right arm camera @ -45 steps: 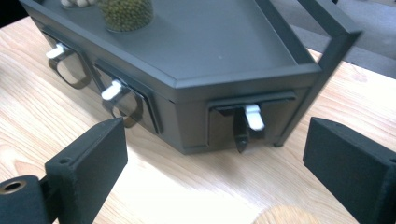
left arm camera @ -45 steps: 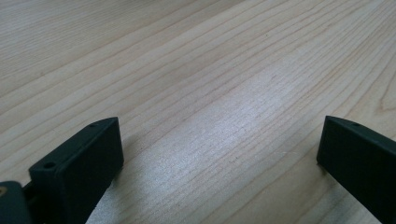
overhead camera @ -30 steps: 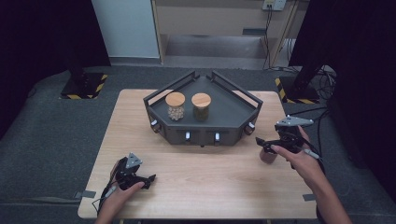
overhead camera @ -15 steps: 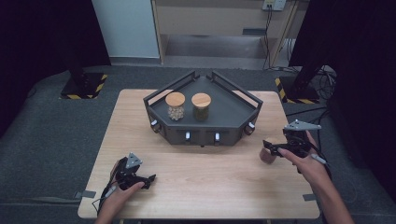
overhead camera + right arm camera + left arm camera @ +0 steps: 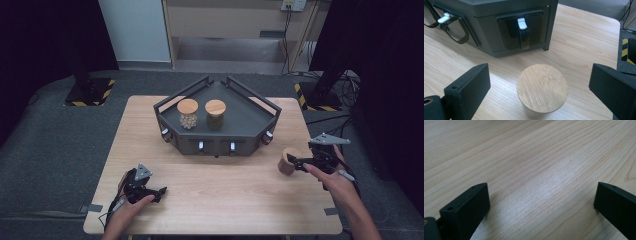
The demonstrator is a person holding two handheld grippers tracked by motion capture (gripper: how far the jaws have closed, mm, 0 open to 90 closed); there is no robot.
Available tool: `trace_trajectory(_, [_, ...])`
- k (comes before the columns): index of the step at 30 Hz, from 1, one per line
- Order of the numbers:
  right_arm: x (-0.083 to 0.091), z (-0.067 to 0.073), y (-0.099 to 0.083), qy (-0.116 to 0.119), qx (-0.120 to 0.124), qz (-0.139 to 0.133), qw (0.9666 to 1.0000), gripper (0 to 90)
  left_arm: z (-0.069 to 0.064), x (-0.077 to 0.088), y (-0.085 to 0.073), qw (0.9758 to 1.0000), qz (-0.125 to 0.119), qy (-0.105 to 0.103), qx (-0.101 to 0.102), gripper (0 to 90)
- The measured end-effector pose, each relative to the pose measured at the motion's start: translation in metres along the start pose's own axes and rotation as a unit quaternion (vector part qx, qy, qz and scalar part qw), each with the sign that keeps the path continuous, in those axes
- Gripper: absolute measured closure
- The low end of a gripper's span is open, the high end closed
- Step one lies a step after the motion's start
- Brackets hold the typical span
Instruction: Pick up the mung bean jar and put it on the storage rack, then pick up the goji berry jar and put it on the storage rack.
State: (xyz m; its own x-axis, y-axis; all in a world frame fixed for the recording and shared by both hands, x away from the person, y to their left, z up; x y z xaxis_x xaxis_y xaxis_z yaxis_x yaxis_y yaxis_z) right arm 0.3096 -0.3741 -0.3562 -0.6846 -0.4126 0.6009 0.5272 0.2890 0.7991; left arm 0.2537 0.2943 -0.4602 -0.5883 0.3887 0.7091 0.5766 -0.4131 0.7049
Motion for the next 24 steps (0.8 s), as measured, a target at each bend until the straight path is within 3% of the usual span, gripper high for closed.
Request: trace_trajectory(24, [-0.004,-0.006,-0.019,0.0,-0.01,0.002,0.9999,3.3,0.0,0.0,0.0,1.0,0.0,0.0,0.0,0.0])
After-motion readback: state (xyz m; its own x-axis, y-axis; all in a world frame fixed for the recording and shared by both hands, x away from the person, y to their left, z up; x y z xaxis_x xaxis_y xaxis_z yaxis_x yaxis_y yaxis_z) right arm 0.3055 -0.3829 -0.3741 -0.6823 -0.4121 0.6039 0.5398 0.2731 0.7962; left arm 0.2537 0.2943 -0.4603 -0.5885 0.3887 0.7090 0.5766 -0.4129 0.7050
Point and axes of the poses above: each handheld gripper's, and its own axes: x roughly backward along the jaws, y roughly out of its top, z roughly to its left, the point moved 1 cm from there along -x, roughly forward along the jaws, and after that the axes turned 2 degrees about -x, right-handed, at the moved point
